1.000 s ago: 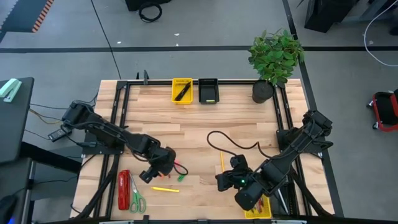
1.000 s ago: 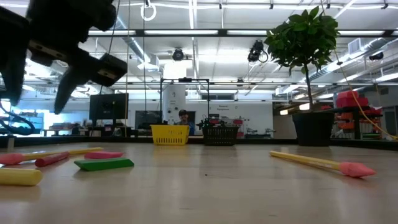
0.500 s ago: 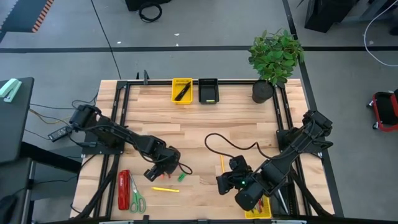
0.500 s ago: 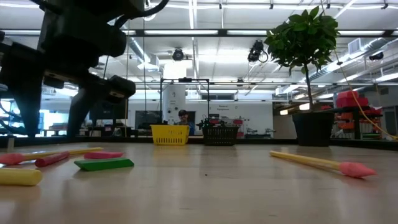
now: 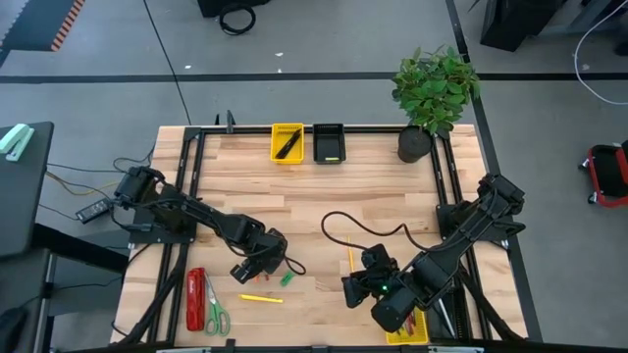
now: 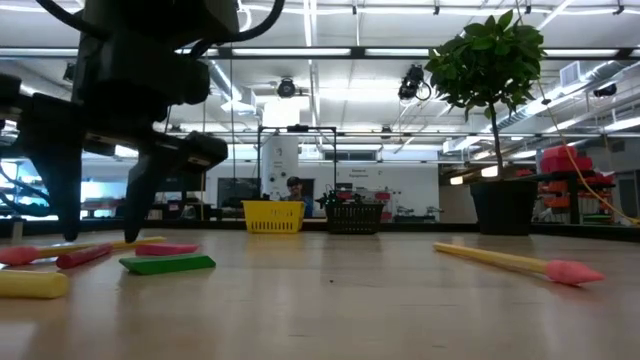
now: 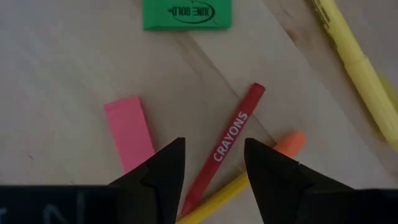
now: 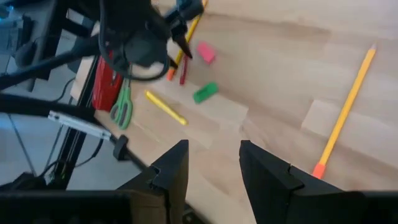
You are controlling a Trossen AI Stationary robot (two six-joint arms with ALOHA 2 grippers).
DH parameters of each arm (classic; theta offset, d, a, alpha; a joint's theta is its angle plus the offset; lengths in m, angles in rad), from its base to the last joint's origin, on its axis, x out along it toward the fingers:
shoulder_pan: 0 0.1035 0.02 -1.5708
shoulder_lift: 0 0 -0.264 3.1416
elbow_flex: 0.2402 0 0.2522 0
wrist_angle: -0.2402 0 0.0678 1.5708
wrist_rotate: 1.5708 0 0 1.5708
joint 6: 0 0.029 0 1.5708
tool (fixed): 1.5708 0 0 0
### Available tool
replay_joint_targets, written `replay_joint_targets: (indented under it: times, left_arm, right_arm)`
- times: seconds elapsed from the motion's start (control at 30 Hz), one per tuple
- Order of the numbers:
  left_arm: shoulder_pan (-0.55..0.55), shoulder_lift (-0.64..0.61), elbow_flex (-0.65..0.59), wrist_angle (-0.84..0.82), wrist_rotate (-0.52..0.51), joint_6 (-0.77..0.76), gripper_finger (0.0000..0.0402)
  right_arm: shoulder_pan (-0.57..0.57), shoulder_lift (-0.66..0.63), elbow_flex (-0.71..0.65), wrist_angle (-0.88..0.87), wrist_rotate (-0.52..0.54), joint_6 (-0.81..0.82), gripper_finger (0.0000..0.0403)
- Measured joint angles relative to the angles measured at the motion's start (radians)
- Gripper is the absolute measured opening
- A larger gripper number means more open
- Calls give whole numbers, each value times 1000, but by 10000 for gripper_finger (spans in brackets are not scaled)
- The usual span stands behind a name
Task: Sort crayons/erasers/pens/pencils in bins
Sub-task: Put the red crayon into the bottom yellow bin
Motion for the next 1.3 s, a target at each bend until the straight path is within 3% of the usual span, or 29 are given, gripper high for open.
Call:
replay_joint_targets:
  times: [0.47,1.13,1.3]
  left_arm:
    - [3,0,0,3,-19,249,173]
    - [3,61,2,13,-8,309,171]
    - [3,61,2,17,-10,313,149]
  right_arm:
    - [-19,0,0,-95,39,5,149]
    - [-22,0,0,-89,39,30,149]
    - [-21,0,0,-89,39,30,149]
